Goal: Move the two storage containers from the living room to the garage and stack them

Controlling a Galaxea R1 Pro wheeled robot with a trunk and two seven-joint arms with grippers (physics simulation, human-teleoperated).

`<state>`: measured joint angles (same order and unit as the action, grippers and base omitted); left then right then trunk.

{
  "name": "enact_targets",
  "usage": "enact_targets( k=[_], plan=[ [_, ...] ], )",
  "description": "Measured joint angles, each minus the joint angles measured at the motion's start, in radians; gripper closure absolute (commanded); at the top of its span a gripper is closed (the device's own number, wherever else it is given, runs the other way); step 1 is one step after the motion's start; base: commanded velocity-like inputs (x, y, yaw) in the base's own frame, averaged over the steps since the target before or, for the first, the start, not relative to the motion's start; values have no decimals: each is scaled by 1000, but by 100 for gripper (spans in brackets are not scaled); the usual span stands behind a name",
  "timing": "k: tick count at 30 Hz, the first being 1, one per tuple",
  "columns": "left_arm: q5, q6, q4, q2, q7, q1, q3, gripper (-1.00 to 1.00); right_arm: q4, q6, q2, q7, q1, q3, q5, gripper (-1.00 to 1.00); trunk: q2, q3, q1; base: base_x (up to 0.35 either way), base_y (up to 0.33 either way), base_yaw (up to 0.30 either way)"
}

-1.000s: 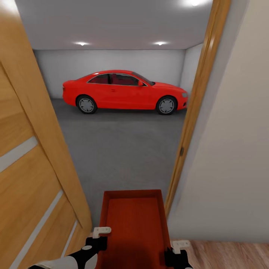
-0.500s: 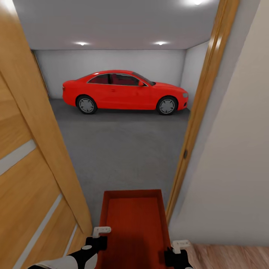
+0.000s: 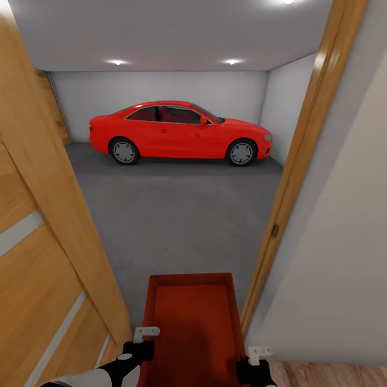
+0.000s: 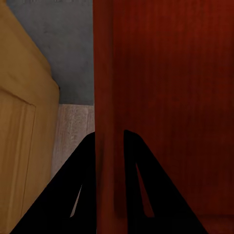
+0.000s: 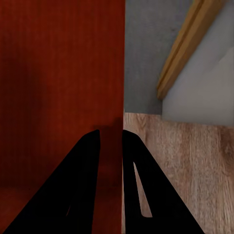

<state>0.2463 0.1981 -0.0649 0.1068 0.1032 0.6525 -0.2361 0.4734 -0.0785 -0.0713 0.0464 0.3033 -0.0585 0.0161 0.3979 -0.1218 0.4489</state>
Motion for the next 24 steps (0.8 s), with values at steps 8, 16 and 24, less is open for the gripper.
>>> enact_targets(
  k=[8, 16, 24],
  plan=[
    [0, -1, 0, -1, -2, 5, -3, 100, 3, -3, -2, 4, 0, 0, -3, 100, 0, 0, 0, 114, 0, 0],
    [0, -1, 0, -1, -2, 5, -5, 100, 1, -4, -2, 3, 0, 1, -3, 100, 0, 0, 0, 2, 0, 0],
    [0, 0, 0, -2, -2, 2, -3, 100, -1, -3, -2, 3, 0, 1, -1, 100, 0, 0, 0, 232, 0, 0]
  ],
)
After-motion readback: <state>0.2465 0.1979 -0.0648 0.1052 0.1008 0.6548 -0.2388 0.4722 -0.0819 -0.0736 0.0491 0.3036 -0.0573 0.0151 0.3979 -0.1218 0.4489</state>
